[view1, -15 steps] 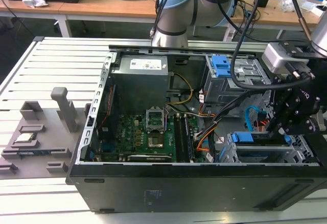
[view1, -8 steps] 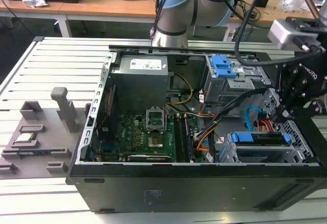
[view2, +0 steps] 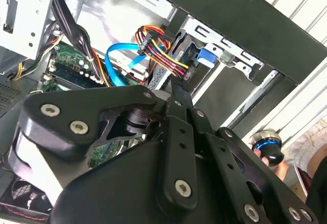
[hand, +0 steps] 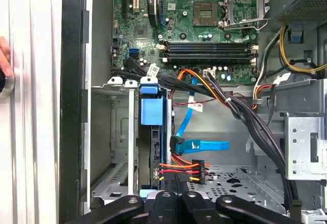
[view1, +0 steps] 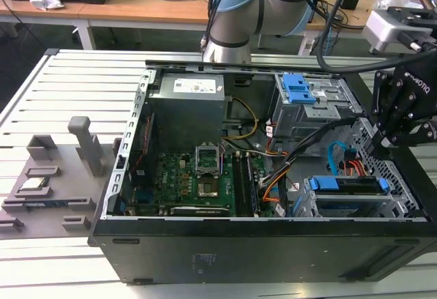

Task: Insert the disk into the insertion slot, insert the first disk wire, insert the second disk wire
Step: 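Insert the first disk wire, then insert the second disk wire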

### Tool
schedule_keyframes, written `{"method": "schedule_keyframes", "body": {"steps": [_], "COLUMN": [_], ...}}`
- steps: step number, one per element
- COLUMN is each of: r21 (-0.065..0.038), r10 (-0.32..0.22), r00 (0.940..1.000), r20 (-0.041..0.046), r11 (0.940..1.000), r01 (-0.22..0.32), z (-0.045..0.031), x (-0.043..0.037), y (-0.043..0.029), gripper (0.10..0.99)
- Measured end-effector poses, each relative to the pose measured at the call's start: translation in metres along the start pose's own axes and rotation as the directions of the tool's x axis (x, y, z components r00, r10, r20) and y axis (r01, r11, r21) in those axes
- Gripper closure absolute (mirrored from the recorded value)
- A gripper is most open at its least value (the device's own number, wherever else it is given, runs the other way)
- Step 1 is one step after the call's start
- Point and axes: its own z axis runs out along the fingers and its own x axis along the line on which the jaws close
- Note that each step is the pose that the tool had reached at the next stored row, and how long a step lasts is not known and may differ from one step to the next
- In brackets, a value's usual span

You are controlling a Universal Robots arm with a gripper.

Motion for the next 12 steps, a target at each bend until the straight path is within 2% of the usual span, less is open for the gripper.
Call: {"method": "schedule_keyframes", "body": {"steps": [5, 7, 8, 9, 11, 12], "r21": [0.000, 0.000, 0.000, 0.000, 0.000, 0.000], "r10": [0.000, 0.000, 0.000, 0.000, 0.000, 0.000], "r00": [1.0000, 1.0000, 1.0000, 1.0000, 1.0000, 1.0000], "r20": [0.0000, 0.0000, -0.0001, 0.0000, -0.0006, -0.0001], "r11": [1.0000, 1.0000, 1.0000, 1.0000, 1.0000, 1.0000], "r01": [0.000, 0.000, 0.000, 0.000, 0.000, 0.000], "z": [-0.0001, -0.0001, -0.0001, -0.0001, 0.0000, 0.0019], "x": [0.0000, 0.0000, 0.0000, 0.0000, -0.0007, -0.0031], "y": [0.0000, 0.0000, 0.0000, 0.0000, 0.0004, 0.0043], "gripper": [0.980, 0.851, 0.851, 0.784, 0.784, 0.784]}}
